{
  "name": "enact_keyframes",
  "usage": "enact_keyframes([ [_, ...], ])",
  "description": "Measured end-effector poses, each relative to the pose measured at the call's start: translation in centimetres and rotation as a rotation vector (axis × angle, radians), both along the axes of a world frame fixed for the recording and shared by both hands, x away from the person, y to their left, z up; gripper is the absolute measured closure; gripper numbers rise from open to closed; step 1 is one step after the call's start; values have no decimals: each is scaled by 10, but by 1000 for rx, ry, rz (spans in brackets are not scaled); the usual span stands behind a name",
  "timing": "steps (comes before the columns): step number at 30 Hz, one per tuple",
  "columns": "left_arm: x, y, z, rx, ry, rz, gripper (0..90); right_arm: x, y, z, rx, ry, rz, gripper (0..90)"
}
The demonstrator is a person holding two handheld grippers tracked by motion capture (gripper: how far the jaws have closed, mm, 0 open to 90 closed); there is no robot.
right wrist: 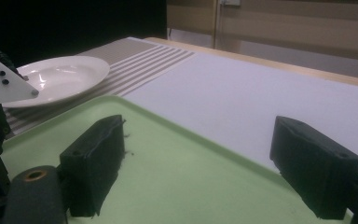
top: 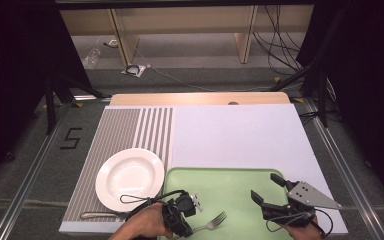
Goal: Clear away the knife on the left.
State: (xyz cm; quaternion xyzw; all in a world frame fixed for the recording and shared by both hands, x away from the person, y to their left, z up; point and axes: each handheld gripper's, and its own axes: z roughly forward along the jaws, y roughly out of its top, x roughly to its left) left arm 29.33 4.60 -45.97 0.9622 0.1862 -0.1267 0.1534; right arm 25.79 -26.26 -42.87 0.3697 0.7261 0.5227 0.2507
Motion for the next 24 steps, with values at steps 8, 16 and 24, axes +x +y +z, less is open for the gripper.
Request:
enact_keyframes([
  [8,-9,-9,15,-104,-102,-4,437,0,0,0,-2,0,-1,187],
  [16,-17,-16,13,-169,-205,-21,720,1,1,-1,5,-6,1,187],
  [24,-24,-23,6,-176,-231,-65,892,0,2,0,3,-4,1,187],
])
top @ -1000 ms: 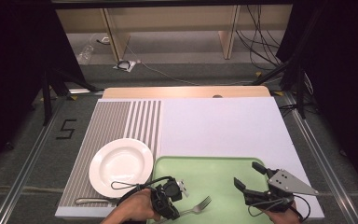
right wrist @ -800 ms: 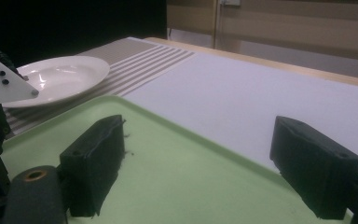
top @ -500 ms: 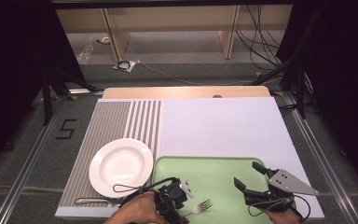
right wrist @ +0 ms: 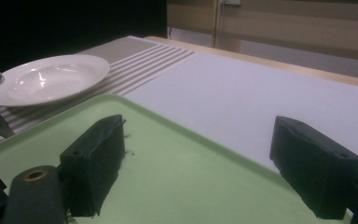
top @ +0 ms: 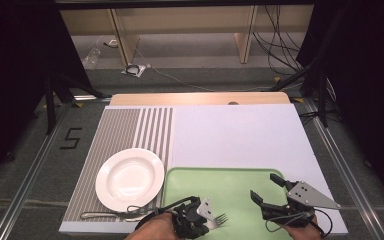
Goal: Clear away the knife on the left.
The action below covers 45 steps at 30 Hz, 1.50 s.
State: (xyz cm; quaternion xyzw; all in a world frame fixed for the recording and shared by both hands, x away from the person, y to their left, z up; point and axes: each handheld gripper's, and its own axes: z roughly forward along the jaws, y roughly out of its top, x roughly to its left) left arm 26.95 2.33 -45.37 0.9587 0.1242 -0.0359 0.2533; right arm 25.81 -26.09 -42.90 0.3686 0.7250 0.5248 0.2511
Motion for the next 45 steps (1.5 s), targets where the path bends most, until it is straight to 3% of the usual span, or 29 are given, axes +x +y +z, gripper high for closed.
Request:
enact_keyframes([
  [11,1,-6,-12,24,7,-1,894,0,0,0,3,-4,1,187],
  [16,6,-2,-12,31,17,17,894,1,0,0,-4,-1,4,187],
  [22,10,1,-11,46,-5,32,894,0,0,0,2,-1,3,187],
  [45,25,14,-9,92,-19,98,894,0,0,0,-5,-2,7,188],
])
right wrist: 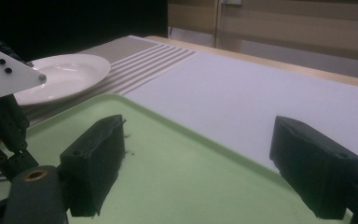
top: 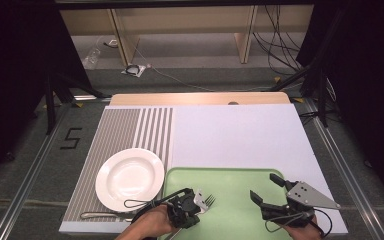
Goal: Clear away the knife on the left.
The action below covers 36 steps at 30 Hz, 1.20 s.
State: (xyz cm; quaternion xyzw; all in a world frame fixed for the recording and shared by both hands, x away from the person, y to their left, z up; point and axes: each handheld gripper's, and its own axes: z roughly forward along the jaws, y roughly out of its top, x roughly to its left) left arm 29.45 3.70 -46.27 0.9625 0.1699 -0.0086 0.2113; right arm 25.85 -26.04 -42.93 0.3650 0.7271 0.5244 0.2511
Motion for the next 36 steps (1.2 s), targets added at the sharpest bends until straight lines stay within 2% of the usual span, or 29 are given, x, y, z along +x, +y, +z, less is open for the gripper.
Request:
enact_keyframes([
  [22,10,12,2,39,-16,51,895,0,1,-1,-9,-2,1,189],
  [25,12,16,2,38,-3,64,895,0,0,0,-7,0,2,188],
  [29,14,20,2,55,-16,79,895,0,-1,0,-5,-2,-1,189],
  [36,20,29,2,60,-3,103,894,0,0,0,-6,-1,1,189],
])
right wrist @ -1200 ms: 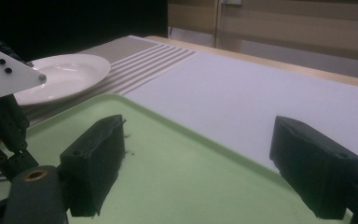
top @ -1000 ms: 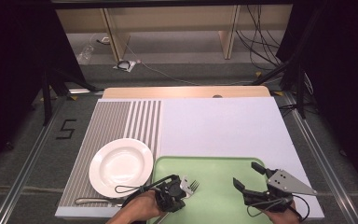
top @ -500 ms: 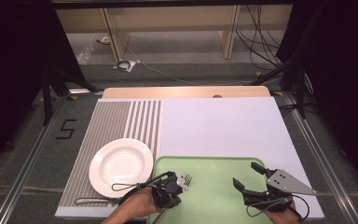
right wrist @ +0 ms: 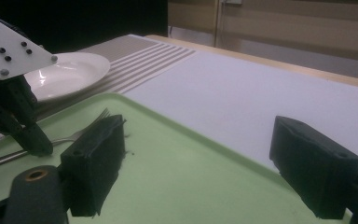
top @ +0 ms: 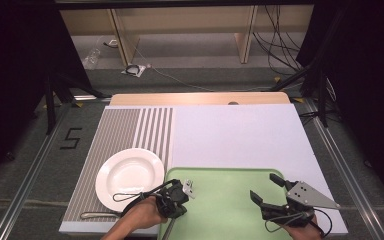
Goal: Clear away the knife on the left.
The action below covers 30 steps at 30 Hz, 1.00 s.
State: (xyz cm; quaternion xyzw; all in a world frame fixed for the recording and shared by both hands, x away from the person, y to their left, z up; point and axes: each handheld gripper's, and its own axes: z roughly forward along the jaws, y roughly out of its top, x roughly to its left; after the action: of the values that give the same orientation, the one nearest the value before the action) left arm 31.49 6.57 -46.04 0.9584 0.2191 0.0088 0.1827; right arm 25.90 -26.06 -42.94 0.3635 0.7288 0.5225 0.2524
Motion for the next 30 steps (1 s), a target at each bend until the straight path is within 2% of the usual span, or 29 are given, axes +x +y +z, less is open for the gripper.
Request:
enact_keyframes([
  [14,6,11,1,27,2,26,894,-1,0,0,1,-1,-1,189],
  [30,9,20,1,33,13,39,894,-1,0,1,-10,-4,2,189],
])
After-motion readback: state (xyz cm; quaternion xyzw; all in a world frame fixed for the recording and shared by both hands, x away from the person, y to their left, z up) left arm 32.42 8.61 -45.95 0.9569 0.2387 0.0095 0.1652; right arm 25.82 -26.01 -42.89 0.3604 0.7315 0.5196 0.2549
